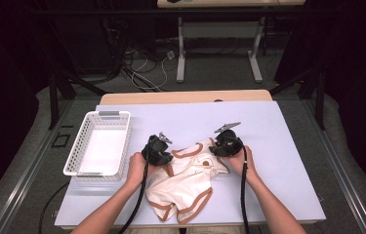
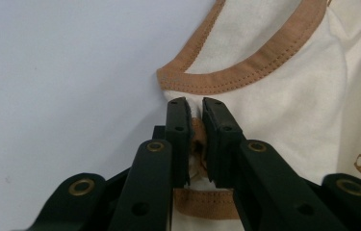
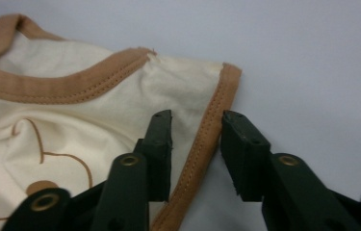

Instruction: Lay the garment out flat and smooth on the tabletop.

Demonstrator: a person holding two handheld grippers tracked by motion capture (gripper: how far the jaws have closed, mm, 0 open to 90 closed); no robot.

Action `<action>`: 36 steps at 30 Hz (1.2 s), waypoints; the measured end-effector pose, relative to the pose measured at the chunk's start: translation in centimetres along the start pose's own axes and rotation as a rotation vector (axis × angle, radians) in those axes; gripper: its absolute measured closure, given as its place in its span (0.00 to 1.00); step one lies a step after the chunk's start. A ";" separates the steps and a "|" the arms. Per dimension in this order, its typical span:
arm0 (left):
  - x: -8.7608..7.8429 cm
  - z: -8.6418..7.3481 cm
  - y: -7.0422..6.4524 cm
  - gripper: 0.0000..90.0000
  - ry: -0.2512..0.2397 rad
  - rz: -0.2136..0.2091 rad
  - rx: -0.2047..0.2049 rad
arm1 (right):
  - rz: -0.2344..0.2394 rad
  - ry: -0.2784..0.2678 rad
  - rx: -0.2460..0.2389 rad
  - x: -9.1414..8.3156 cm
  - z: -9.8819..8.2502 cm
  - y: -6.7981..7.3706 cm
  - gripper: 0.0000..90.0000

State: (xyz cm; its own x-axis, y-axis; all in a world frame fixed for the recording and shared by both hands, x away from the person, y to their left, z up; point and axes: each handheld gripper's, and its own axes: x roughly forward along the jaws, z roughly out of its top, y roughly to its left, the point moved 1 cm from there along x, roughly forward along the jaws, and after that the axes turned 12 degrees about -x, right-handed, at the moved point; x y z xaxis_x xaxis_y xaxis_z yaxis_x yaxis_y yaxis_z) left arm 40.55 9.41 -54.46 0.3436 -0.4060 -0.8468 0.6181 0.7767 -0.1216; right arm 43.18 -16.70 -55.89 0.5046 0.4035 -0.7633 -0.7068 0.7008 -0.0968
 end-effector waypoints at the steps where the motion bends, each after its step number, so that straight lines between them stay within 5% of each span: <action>1: 0.0 0.0 0.0 0.92 -0.005 0.001 0.000 | 0.002 -0.015 0.015 0.0 -0.1 0.0 0.88; 8: -0.6 0.2 0.3 0.92 -0.037 -0.008 -0.017 | -0.062 -0.014 -0.062 -2.1 -1.1 1.6 0.97; 12: -0.6 0.5 0.4 0.91 -0.004 -0.010 0.005 | -0.085 -0.001 -0.125 -3.8 -1.5 3.0 0.97; 16: 0.0 0.7 0.6 0.83 0.019 -0.002 -0.016 | -0.066 0.056 -0.154 -3.9 -2.0 4.2 0.96; 25: -1.7 0.7 2.2 0.64 -0.093 0.008 -0.142 | -0.061 0.032 -0.086 -3.7 -1.6 2.7 0.66; 32: -0.2 1.1 1.8 0.59 -0.052 -0.017 -0.142 | -0.110 -0.048 -0.022 -3.9 -0.4 1.5 0.50; 36: 0.2 0.9 1.0 0.67 -0.039 -0.052 -0.116 | -0.118 -0.060 0.038 -3.0 0.0 0.7 0.46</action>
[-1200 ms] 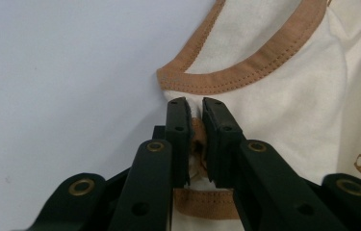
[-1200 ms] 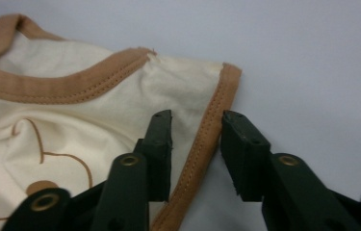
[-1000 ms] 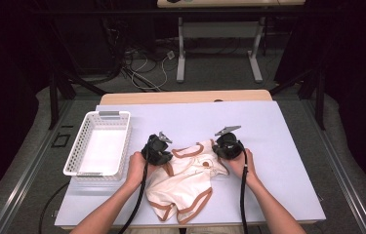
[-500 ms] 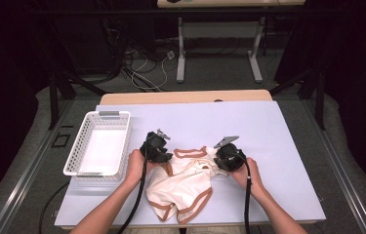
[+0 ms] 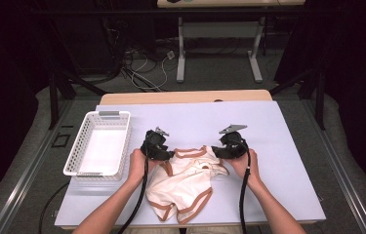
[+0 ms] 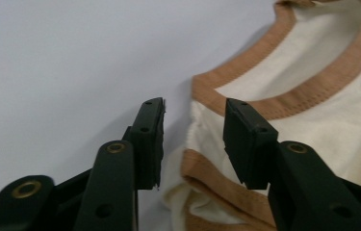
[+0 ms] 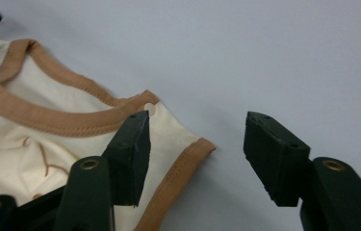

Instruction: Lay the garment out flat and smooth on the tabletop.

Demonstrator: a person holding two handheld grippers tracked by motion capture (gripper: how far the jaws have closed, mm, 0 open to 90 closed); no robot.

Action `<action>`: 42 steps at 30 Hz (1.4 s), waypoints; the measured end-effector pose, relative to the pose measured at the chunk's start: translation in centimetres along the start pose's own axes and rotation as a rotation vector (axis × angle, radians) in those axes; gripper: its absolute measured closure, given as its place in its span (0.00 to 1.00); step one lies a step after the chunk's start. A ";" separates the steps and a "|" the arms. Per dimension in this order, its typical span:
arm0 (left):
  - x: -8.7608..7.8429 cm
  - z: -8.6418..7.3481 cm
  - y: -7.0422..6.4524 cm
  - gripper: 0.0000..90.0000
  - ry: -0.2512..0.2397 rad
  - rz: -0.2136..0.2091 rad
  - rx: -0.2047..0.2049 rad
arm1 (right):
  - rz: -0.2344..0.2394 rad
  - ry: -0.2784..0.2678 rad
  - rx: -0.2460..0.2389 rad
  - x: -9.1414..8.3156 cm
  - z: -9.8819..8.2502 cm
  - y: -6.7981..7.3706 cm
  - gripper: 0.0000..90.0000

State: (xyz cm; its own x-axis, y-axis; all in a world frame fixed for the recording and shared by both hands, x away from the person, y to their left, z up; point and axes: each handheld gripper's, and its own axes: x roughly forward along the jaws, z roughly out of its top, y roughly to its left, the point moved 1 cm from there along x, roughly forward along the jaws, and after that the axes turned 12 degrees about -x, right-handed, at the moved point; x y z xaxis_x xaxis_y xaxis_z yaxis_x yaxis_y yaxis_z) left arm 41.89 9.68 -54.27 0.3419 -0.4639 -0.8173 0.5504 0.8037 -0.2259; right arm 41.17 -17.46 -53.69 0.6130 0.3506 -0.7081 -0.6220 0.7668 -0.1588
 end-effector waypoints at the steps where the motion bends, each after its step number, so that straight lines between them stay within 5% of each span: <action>1: -0.1 -0.1 -0.3 0.69 0.000 -0.004 0.013 | 0.004 0.002 0.007 0.5 -0.1 -0.1 0.46; 8: -0.8 -0.7 -2.0 0.75 -0.022 -0.018 0.085 | 0.029 0.062 0.064 2.4 -0.8 -0.1 0.52; 10: -0.9 -0.9 -2.0 0.77 -0.011 -0.019 0.093 | 0.037 0.042 0.045 2.5 -1.1 -0.1 0.58; 18: -0.9 -1.6 -1.2 0.80 -0.018 0.007 0.081 | 0.062 0.011 0.040 2.4 -1.2 0.2 0.80; 23: -1.0 -1.7 -1.0 0.69 -0.034 0.027 0.074 | 0.058 0.009 0.030 2.1 -1.3 0.3 0.85; 32: -0.3 -2.4 -1.8 0.86 -0.051 0.058 0.081 | 0.018 -0.018 0.019 1.6 -1.4 0.8 0.85; 37: -0.2 -3.1 -2.0 0.95 -0.108 0.102 0.075 | -0.016 -0.007 -0.013 1.8 -1.6 1.4 0.86; 42: -1.3 -3.2 -2.1 0.95 -0.226 0.123 0.055 | -0.086 -0.056 -0.046 0.9 -1.0 2.0 0.91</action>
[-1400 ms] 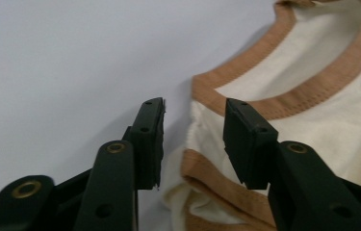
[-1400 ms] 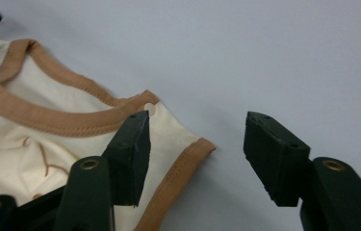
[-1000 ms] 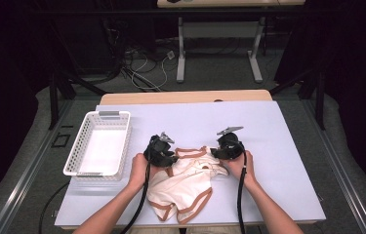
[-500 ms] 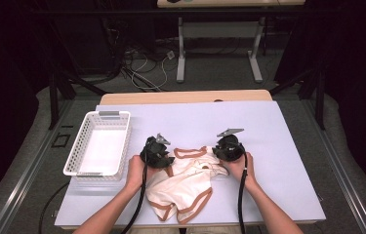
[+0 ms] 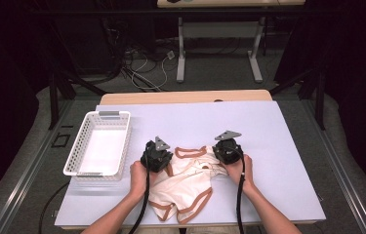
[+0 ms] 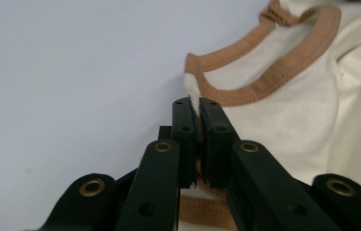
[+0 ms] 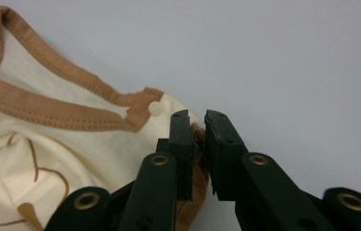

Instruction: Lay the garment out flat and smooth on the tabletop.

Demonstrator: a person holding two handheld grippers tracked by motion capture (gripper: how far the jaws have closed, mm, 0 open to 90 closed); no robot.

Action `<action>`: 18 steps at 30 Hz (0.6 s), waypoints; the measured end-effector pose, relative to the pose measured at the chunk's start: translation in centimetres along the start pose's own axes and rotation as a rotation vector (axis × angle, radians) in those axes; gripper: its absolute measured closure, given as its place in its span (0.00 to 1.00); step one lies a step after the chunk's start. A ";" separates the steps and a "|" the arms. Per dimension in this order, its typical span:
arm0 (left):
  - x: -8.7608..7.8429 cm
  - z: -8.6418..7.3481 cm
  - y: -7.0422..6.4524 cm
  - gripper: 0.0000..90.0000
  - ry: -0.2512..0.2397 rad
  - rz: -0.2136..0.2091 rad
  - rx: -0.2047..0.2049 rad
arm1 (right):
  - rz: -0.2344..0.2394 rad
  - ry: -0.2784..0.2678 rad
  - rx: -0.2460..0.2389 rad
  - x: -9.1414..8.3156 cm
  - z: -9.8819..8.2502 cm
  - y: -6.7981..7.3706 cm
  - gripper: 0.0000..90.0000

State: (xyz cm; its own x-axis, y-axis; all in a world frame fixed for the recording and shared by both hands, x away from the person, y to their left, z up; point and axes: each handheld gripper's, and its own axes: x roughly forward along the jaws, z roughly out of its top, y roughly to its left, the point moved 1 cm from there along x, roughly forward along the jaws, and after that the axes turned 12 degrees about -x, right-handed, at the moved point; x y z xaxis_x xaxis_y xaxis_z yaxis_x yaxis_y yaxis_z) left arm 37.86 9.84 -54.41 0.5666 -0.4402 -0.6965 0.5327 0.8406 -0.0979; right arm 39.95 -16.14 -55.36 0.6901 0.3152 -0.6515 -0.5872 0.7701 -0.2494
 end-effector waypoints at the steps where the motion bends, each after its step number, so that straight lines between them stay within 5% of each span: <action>1: -0.1 0.0 0.0 0.95 -0.012 0.001 -0.004 | -0.009 -0.007 -0.005 -0.3 0.2 0.1 0.91; 12: -0.4 0.3 0.4 0.95 -0.021 0.007 -0.018 | -0.052 -0.039 -0.055 -1.1 0.8 0.7 0.95; 15: -0.2 0.3 0.5 0.95 0.001 -0.001 -0.011 | -0.032 -0.037 -0.048 -0.9 0.7 0.7 0.95; 18: 0.3 0.2 0.5 0.95 0.016 -0.009 -0.019 | -0.009 0.002 -0.004 -0.1 0.3 0.3 0.81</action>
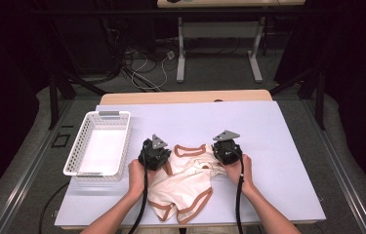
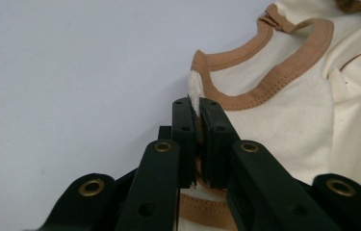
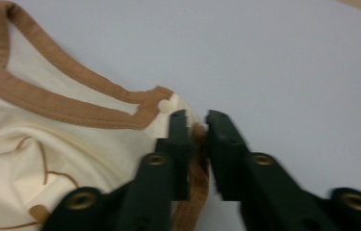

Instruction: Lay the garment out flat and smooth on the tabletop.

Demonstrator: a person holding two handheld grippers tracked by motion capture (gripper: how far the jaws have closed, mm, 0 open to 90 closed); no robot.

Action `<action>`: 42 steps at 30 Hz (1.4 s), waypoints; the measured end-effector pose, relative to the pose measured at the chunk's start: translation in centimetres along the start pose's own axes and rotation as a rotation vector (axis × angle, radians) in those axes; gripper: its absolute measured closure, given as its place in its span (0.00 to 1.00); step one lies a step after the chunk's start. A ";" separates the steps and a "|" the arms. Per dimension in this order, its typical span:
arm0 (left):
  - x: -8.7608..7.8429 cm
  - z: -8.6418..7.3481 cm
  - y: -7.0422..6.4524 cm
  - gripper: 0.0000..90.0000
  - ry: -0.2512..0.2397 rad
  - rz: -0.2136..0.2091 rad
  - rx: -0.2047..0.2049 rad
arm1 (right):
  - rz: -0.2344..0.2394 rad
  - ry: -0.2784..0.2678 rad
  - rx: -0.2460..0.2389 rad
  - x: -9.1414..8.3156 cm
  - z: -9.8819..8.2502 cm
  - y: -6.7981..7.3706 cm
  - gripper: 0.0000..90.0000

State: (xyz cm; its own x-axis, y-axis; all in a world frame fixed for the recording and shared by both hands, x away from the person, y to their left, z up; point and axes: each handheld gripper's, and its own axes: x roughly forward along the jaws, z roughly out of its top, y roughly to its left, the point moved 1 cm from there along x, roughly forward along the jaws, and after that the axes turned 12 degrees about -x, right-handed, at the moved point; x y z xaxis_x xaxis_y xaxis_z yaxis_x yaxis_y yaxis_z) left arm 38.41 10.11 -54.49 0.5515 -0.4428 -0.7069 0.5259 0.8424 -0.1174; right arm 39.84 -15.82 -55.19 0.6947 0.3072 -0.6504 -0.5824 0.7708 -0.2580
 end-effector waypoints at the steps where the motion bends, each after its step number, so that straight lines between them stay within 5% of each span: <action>1: 0.1 0.0 0.0 0.95 0.006 -0.001 0.001 | 0.005 -0.002 0.008 0.1 -0.1 -0.2 0.75; 6: 0.6 0.0 0.1 0.94 0.026 -0.014 -0.014 | 0.033 -0.020 0.010 0.7 0.9 -0.3 0.56; 12: 0.7 -0.1 0.2 0.94 0.040 -0.020 -0.015 | 0.060 0.027 0.023 3.2 0.8 -0.3 0.51; 16: 0.7 -0.1 0.1 0.94 0.045 -0.027 -0.016 | 0.078 0.024 0.034 3.0 0.5 -0.5 0.75; 21: 0.6 -0.2 0.0 0.95 0.037 -0.028 -0.012 | 0.093 -0.001 0.084 2.7 0.0 -1.0 0.93; 31: -0.6 0.4 -0.1 0.95 -0.037 -0.016 -0.013 | -0.023 -0.080 -0.015 -0.1 1.1 -0.1 0.97; 37: -1.5 3.7 0.6 0.95 -0.088 0.020 -0.012 | -0.092 -0.130 -0.044 -1.1 3.3 -1.0 0.97; 42: -1.6 9.5 2.0 0.95 -0.133 0.142 0.020 | -0.184 -0.157 -0.072 -0.6 7.9 -3.7 0.97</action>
State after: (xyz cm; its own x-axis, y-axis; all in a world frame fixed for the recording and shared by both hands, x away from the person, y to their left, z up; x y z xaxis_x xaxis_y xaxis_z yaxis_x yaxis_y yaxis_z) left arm 44.77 9.58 -46.98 0.7013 -0.3572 -0.6169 0.4484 0.8938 -0.0079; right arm 44.94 -14.43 -48.24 0.8456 0.2528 -0.4701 -0.4647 0.7819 -0.4156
